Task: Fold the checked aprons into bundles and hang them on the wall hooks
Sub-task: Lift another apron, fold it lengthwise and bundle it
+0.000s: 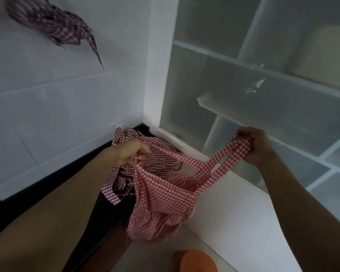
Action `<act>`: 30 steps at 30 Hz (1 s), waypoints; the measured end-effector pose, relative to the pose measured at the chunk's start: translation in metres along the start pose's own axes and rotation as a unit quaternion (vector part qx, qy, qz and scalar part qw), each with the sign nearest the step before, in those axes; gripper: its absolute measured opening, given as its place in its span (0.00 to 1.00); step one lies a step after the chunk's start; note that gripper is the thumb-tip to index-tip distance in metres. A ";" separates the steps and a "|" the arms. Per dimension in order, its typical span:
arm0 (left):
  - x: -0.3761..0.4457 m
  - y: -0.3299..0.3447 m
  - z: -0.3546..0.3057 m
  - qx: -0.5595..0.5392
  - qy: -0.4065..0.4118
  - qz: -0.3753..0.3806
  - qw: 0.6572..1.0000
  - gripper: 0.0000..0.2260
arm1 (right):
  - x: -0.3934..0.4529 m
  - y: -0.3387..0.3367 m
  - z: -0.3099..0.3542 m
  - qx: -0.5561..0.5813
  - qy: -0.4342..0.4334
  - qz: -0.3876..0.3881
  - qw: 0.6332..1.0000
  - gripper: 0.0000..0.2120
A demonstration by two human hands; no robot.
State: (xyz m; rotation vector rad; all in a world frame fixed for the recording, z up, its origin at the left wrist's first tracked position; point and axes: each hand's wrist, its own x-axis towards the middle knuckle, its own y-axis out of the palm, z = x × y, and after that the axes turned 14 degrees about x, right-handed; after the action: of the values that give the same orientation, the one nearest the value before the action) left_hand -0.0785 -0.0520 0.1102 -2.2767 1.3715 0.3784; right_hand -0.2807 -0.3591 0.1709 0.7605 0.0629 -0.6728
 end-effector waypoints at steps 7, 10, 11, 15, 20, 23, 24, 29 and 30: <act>-0.007 -0.007 -0.033 -0.252 0.211 -0.016 0.944 0.09 | -0.016 0.032 0.020 -0.096 0.080 0.176 0.976 0.14; -0.007 -0.002 -0.040 -0.150 0.195 0.075 0.966 0.16 | -0.016 0.050 0.015 -0.140 0.052 0.200 0.968 0.14; -0.006 0.001 -0.043 -0.106 0.194 0.074 0.972 0.16 | -0.020 0.058 0.008 -0.224 0.054 0.194 0.954 0.12; -0.006 0.015 -0.056 -0.204 0.276 0.002 0.939 0.10 | -0.026 0.086 0.002 -0.185 0.000 0.224 0.957 0.08; -0.005 0.016 -0.062 -0.095 0.182 0.054 0.977 0.17 | -0.019 0.110 -0.005 -0.262 -0.023 0.248 0.932 0.07; 0.001 0.014 -0.051 0.028 0.105 0.019 0.994 0.16 | -0.018 0.116 -0.014 -0.250 -0.005 0.219 0.943 0.07; 0.002 0.015 -0.048 0.019 0.098 0.007 0.995 0.15 | -0.019 0.121 -0.016 -0.225 -0.006 0.219 0.949 0.07; -0.002 0.030 -0.050 -0.026 0.150 0.048 0.987 0.15 | -0.020 0.138 -0.047 -0.230 0.042 0.246 0.941 0.07; -0.003 0.033 -0.053 -0.055 0.157 0.056 0.984 0.16 | -0.020 0.143 -0.050 -0.241 0.057 0.258 0.934 0.05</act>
State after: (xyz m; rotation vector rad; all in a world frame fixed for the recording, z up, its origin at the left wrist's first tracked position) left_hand -0.1093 -0.0903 0.1494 -2.4327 1.6764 0.1342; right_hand -0.2040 -0.2398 0.2276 0.3137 0.1247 -0.0956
